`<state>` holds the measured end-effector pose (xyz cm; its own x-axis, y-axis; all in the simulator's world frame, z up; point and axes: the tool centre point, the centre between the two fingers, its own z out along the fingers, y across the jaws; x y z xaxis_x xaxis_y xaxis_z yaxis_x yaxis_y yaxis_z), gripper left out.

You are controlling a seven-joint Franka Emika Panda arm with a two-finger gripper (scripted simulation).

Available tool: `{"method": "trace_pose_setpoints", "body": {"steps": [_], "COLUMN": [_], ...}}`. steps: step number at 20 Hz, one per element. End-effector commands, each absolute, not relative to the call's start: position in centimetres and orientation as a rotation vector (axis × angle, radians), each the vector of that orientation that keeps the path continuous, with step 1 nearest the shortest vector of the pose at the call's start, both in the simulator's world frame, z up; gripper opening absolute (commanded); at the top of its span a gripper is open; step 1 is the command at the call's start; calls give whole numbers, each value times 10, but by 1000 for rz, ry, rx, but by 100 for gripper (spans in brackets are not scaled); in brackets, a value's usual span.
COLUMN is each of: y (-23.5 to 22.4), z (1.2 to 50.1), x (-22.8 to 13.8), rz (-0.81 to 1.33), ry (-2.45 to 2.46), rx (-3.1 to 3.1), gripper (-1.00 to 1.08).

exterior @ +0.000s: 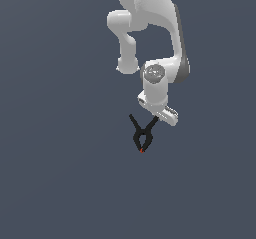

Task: Pick up the object and move it to a goal position.

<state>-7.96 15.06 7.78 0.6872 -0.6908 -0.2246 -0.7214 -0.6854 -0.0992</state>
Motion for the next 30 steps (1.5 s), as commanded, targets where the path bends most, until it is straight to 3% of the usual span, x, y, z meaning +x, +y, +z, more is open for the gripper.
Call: {"method": "trace_pose_setpoints", "body": {"steps": [1,21,30], "y": [145,96,83], "z": [100,295,351], "x": [-72,-9,13], "rz": [247,245,247], "ry": [1148,1149,1146], "rx": [-2717,-2719,-2718], "gripper": [-100,-100,-100]}}
